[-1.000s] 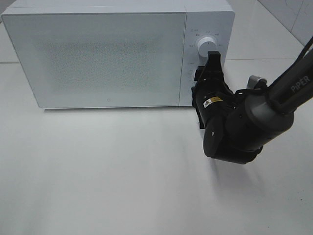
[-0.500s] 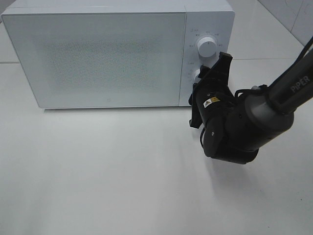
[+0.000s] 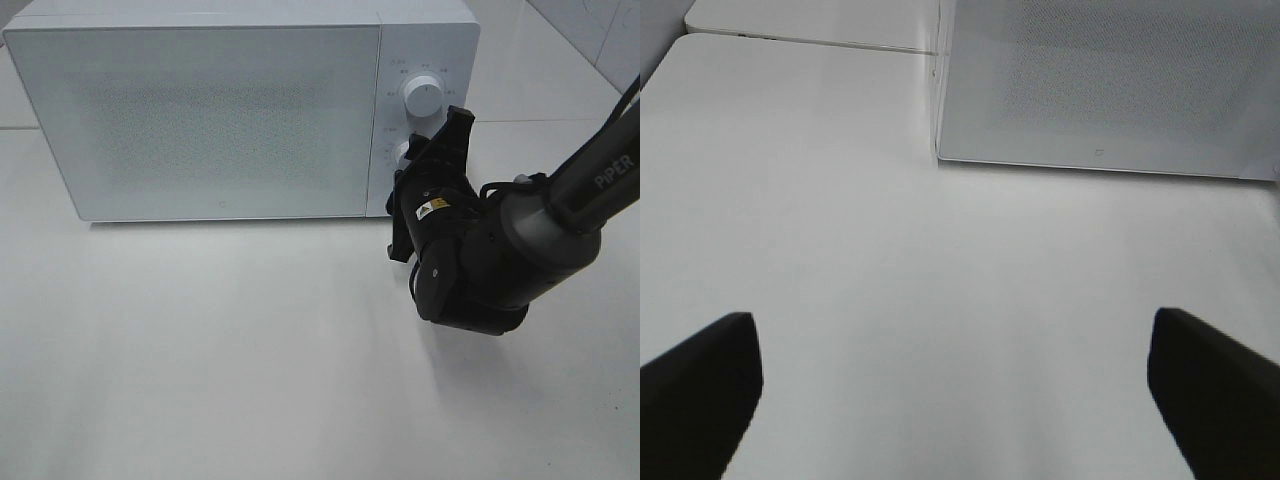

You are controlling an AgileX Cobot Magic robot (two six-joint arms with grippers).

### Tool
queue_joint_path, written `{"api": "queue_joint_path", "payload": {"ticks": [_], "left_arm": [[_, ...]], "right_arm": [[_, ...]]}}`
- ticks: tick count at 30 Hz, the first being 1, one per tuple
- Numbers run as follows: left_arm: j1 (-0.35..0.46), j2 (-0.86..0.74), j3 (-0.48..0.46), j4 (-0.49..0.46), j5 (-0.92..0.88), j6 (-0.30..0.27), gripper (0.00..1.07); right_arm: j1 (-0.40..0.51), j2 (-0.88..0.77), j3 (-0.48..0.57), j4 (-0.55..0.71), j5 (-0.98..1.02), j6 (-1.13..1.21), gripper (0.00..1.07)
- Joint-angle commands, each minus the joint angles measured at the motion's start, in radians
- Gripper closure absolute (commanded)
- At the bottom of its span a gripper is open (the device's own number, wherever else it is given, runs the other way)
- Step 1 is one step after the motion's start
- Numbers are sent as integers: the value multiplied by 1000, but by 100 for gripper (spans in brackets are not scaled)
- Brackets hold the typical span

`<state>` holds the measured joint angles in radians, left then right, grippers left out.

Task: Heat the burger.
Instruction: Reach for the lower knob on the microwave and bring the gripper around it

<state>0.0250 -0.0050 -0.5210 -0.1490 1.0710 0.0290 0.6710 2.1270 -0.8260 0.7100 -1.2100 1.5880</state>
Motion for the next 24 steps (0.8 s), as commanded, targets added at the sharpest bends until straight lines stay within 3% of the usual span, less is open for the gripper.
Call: {"api": "queue_joint_path", "payload": {"ticks": [1,9,16,24], "left_arm": [[4,-19,5,-3,0,-6,9],[4,-19,5,-3,0,-6,9],[4,-19,5,-3,0,-6,9],[4,-19,5,-3,0,-6,9]], "right_arm": [[-5,-20,-35,-123,-100,-38,104],[-5,-20,-35,-75,-100,-94,94],[-5,-20,-35,-46,-100,-128,69],[-5,-20,-17,-30,-93,-173,50]]}}
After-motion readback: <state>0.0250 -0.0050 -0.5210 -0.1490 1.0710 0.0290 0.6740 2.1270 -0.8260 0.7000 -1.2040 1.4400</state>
